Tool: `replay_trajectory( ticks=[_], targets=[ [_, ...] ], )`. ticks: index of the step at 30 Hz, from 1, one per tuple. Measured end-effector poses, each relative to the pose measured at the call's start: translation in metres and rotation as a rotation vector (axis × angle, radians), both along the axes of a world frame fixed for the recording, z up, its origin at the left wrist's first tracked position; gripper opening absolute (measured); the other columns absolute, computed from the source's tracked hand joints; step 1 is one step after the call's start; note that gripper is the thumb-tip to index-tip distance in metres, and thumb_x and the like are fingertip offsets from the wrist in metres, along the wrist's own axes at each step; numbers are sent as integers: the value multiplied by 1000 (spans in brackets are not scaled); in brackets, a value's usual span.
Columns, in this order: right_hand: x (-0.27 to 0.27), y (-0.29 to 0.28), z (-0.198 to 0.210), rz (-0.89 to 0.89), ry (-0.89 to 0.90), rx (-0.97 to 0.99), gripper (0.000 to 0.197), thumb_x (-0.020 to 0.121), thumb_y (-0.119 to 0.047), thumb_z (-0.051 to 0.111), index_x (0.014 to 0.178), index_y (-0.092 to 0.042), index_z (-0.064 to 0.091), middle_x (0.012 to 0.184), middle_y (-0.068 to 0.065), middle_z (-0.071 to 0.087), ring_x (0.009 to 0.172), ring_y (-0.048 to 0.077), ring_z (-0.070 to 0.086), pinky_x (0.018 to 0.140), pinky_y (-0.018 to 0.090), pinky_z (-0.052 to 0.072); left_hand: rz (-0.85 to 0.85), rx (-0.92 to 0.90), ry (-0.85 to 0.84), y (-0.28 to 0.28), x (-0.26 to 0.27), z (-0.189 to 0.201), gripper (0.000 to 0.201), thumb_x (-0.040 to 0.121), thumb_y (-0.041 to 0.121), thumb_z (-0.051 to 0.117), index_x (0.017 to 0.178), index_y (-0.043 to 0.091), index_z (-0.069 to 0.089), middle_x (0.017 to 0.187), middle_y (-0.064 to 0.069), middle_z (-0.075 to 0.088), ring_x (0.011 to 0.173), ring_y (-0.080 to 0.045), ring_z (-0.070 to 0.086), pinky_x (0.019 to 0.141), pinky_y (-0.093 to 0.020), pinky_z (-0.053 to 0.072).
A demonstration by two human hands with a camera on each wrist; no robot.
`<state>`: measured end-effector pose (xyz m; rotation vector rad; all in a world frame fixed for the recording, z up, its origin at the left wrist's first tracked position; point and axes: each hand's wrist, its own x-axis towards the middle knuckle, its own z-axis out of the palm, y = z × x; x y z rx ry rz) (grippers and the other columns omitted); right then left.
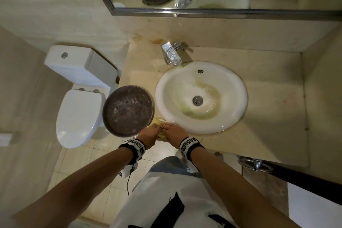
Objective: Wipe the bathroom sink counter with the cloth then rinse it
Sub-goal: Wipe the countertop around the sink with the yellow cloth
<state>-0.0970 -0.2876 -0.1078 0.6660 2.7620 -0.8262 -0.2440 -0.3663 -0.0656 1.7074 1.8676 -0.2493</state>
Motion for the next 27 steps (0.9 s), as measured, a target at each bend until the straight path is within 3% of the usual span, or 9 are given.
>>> replay_trajectory(
  ticks=[2,6,12,18,23,25,27],
  targets=[
    [8,3,0,19,-21,5,59,87,-14,74,142,-21,53,149,0,49,138,23,45,116,41,38,3,-51,-26,0,4,-1,52,72,-9,71,121,4,59,105,-13,61,71,-28,65,61,-33,50],
    [29,5,2,50,-9,23,55,87,-11,71,139,-17,56,151,3,48,140,24,43,116,42,38,-20,-54,-56,5,19,3,56,87,-2,60,141,7,47,133,-13,52,99,-32,63,84,-36,51],
    [60,7,0,123,-16,38,62,87,-1,64,146,-14,50,161,6,36,147,27,36,119,41,33,-18,-133,-71,11,51,5,51,93,10,61,141,9,45,142,-11,43,114,-32,58,92,-39,52],
    [88,13,1,159,-3,8,59,89,0,61,145,-15,51,163,4,32,148,26,34,116,44,38,-37,-198,-54,20,77,7,39,92,9,59,131,10,54,138,-11,47,109,-32,61,92,-41,52],
    [122,24,17,202,28,2,52,98,-3,53,148,-11,47,164,5,30,150,25,28,121,38,27,-119,-180,-102,29,92,-14,39,85,-2,57,118,17,66,122,-6,65,104,-24,66,87,-36,55],
    [136,27,20,192,13,-11,52,100,-6,51,150,-15,44,165,3,27,151,23,27,120,37,30,-140,-162,-115,33,98,-24,41,84,-1,58,118,21,65,120,-3,66,104,-21,66,87,-35,55],
    [147,29,20,171,-12,-35,50,100,-10,52,149,-16,46,164,0,30,149,22,30,118,40,35,-152,-148,-130,38,112,-11,39,84,-2,59,118,16,65,118,-5,68,105,-24,66,89,-34,54]
  ],
)
